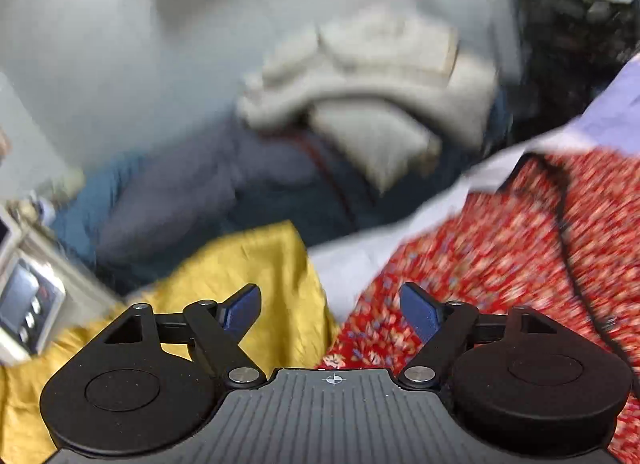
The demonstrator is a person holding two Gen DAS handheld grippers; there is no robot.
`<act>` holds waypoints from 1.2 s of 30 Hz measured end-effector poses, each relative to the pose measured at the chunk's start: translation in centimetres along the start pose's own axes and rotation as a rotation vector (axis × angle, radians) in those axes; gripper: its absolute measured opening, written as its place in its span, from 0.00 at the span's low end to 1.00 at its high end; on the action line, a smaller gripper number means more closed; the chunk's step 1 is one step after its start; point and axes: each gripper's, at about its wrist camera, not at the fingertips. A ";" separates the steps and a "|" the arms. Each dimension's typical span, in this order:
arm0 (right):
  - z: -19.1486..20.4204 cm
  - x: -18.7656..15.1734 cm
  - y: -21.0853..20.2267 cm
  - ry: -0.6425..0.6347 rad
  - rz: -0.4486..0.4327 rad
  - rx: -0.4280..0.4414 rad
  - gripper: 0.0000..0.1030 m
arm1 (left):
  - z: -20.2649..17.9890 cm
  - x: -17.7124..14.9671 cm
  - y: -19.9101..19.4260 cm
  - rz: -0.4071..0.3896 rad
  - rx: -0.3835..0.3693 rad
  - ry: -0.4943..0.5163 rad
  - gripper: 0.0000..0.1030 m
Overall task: Fold large clothes
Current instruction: 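Smooth the jacket front flat with both grippers open, then move the right gripper to a sleeve cuff and grasp it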
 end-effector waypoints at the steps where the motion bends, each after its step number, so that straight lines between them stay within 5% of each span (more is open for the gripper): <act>1: 0.1 0.0 0.8 -0.023 0.004 -0.010 0.76 | 0.0 -0.1 -1.6 -0.026 -0.039 -0.006 1.00; 6: -0.2 0.4 4.6 -0.081 0.013 -0.007 0.76 | -2.8 -3.2 -4.1 0.114 -0.350 -0.194 1.00; 10: -0.9 1.1 6.8 -0.133 0.024 -0.031 0.76 | -7.4 -7.1 -1.7 0.237 -0.459 -0.244 1.00; 12: -2.2 1.2 7.7 -0.135 0.048 -0.058 0.77 | -9.5 -8.7 0.1 0.282 -0.429 -0.210 1.00; 15: -5.6 0.4 9.7 -0.075 0.112 -0.106 0.75 | -10.6 -9.8 3.7 0.343 -0.285 -0.185 1.00; 18: -9.1 -1.2 12.1 -0.008 0.200 -0.204 0.66 | -10.1 -10.6 8.1 0.484 -0.298 -0.259 1.00; 22: -9.3 -0.9 13.0 -0.013 0.202 -0.231 0.66 | -11.5 -10.2 9.4 0.499 -0.259 -0.172 1.00; 30: -8.0 -1.8 10.8 -0.022 0.166 -0.249 0.71 | -8.7 -9.0 2.9 0.383 -0.255 -0.275 1.00; 33: -7.3 -3.1 7.8 0.042 0.082 -0.214 0.84 | -8.1 -9.2 -0.5 0.319 -0.247 -0.279 1.00; 36: -7.3 -5.1 4.7 0.156 0.015 -0.208 0.84 | -8.2 -10.3 -3.6 0.277 -0.191 -0.301 1.00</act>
Point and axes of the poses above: each gripper's, at about its wrist camera, not at the fingertips, and y roughly the way its jaws point, z to its left, x to its top, and after that the axes turned 10 degrees about -y, right-handed
